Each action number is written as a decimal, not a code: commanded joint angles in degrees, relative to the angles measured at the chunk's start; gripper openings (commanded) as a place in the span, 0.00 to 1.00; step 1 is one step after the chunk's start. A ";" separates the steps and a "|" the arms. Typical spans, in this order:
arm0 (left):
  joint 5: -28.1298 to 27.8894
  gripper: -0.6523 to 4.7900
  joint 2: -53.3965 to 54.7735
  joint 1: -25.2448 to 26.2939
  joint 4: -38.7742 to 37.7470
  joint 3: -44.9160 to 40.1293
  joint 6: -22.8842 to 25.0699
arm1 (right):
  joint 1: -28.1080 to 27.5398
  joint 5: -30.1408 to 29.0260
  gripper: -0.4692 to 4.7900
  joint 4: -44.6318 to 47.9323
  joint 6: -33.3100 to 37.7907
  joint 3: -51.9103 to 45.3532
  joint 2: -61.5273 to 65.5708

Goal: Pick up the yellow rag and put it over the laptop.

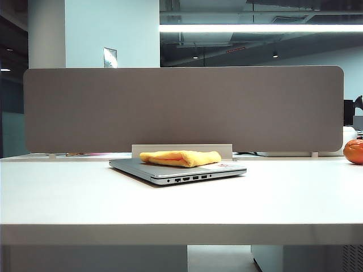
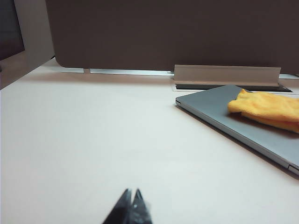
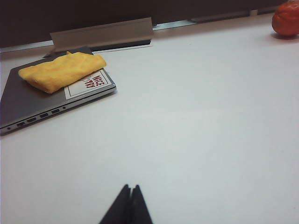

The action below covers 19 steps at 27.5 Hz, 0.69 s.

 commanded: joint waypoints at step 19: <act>0.39 0.11 -0.02 0.00 0.37 0.17 0.20 | -0.04 0.33 0.08 0.81 -4.00 -0.22 -0.09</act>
